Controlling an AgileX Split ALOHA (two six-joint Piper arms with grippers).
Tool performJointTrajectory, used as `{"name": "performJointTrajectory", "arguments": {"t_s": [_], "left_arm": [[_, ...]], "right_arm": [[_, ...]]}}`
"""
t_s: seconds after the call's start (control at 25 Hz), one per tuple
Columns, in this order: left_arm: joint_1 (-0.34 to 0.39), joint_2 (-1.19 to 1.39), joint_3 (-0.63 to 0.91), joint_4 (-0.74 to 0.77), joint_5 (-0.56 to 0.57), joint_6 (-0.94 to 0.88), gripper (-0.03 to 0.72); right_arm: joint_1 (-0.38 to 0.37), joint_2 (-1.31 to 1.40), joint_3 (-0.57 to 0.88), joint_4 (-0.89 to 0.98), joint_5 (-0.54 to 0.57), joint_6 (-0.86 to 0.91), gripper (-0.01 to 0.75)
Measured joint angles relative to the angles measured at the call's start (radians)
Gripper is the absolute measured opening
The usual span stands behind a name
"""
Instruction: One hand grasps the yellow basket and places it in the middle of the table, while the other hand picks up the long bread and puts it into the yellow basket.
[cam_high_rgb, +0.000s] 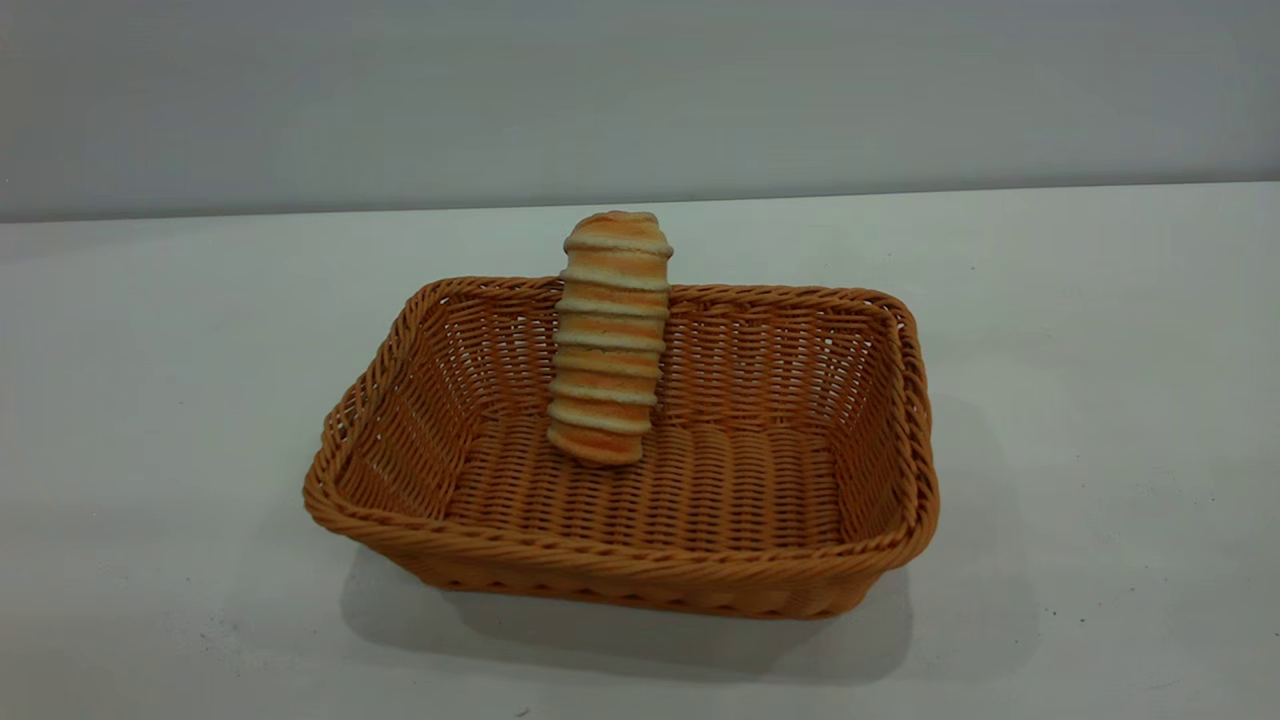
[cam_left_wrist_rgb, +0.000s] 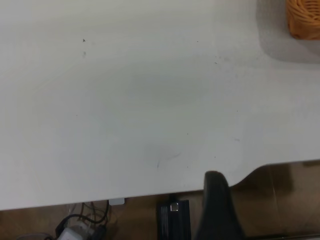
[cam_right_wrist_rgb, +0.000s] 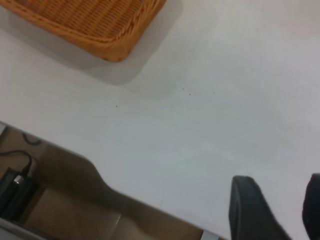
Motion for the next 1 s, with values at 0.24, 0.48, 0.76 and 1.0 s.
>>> {"name": "performJointTrajectory", "arguments": {"t_s": [0.24, 0.48, 0.76, 1.0], "left_arm": [[0.000, 0.000, 0.000, 0.000, 0.000, 0.000, 0.581], [-0.001, -0.001, 0.000, 0.000, 0.000, 0.000, 0.581], [-0.107, -0.098, 0.000, 0.000, -0.002, 0.000, 0.581], [-0.147, -0.221, 0.000, 0.000, 0.001, 0.000, 0.581]], "right_arm": [[0.000, 0.000, 0.001, -0.001, -0.001, -0.001, 0.243], [0.000, 0.000, 0.004, -0.002, -0.001, -0.002, 0.243], [0.000, 0.000, 0.004, -0.002, -0.001, -0.004, 0.243], [-0.043, -0.002, 0.005, -0.002, -0.002, -0.004, 0.243]]}}
